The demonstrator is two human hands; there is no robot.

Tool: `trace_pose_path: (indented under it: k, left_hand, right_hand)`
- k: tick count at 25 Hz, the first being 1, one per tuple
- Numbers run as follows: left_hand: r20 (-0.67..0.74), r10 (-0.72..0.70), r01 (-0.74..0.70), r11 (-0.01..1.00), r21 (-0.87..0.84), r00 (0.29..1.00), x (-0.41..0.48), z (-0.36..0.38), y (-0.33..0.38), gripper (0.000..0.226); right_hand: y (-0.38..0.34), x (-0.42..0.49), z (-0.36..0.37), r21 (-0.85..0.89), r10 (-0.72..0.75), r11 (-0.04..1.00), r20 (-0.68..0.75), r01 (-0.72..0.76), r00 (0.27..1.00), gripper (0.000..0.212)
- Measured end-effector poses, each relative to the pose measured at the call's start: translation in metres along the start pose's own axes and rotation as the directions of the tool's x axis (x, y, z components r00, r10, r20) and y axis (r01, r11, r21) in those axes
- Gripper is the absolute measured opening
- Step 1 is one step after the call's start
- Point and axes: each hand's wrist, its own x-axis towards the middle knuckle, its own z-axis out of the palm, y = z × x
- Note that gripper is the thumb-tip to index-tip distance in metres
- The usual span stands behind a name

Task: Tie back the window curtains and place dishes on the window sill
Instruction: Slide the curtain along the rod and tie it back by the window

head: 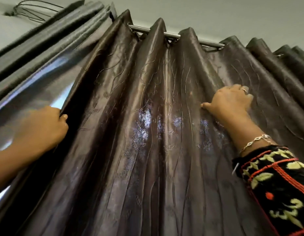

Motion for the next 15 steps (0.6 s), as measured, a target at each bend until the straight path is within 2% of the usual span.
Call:
trace_pose_path:
  k: [3,4,9,15]
  left_hand:
    - [0.035,-0.010,0.010,1.000,-0.003,0.999,0.005,0.005,-0.004,0.025]
    - [0.044,-0.001,0.001,1.000,-0.003,0.999,0.005,0.006,-0.005,0.025]
    - [0.078,0.013,-0.011,1.000,-0.023,0.997,0.005,0.010,-0.007,0.028]
    - [0.108,0.004,0.000,0.999,-0.038,0.994,0.005,0.009,-0.014,0.033]
  right_hand:
    - [0.006,-0.002,0.000,0.051,0.008,0.999,0.119,-0.014,0.993,0.034]
    - [0.002,-0.004,0.001,0.073,-0.022,0.997,0.122,0.013,0.992,0.028]
    - [-0.054,-0.027,0.002,0.177,-0.235,0.959,0.049,0.224,0.971,0.030]
    - [-0.128,-0.032,-0.005,0.379,-0.322,0.878,0.018,0.291,0.947,0.034]
